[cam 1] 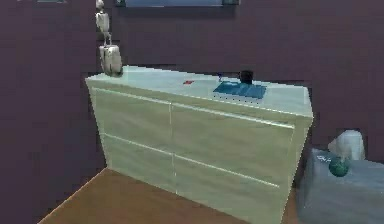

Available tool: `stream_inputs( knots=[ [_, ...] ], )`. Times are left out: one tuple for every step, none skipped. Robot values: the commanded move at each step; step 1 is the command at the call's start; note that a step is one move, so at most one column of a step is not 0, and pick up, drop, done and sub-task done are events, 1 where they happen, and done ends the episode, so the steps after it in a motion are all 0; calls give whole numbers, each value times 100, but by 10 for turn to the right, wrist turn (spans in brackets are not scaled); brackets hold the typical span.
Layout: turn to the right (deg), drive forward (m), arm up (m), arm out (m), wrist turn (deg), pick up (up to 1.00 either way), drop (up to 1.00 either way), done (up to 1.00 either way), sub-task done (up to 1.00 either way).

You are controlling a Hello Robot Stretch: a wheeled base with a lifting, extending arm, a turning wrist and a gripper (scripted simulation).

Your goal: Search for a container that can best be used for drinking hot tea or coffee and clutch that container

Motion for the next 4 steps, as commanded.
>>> stream_inputs(
  knots=[
    [0,65,0,0,0,0,0,0,0],
    [-450,0,0,0,0,0,0,0,0],
    [-180,0,0,0,0,0,0,0,0],
    [450,0,0,0,0,0,0,0,0]
  ],
)
